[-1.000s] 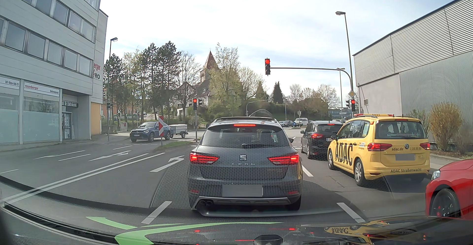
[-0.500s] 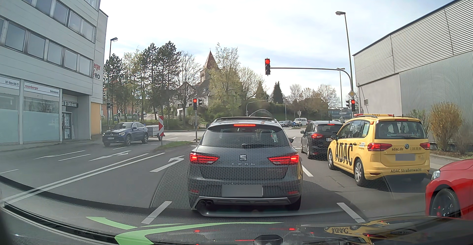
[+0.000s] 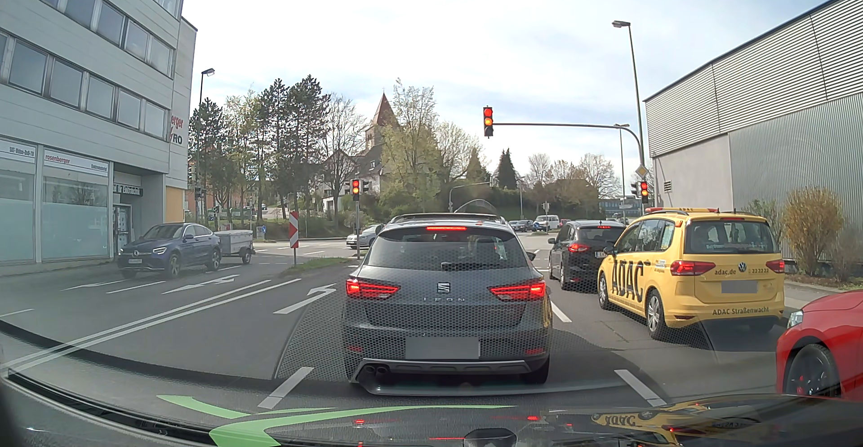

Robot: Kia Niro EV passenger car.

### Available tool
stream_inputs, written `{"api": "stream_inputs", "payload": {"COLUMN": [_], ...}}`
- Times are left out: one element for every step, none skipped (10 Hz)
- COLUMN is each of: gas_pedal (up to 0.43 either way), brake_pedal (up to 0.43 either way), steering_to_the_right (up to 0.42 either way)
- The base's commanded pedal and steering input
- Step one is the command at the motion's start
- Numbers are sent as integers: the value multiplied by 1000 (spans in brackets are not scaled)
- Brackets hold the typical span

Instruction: Follow the waypoints while adhering to traffic rules and regulations

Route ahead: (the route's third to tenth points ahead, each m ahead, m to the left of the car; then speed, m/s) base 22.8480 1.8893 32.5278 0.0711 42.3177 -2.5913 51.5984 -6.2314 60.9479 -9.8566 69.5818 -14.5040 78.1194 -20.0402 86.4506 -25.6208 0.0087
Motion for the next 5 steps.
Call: {"api": "stream_inputs", "payload": {"gas_pedal": [0,0,0,0,0], "brake_pedal": [256,256,256,256,256], "steering_to_the_right": [2,2,2,2,2]}}
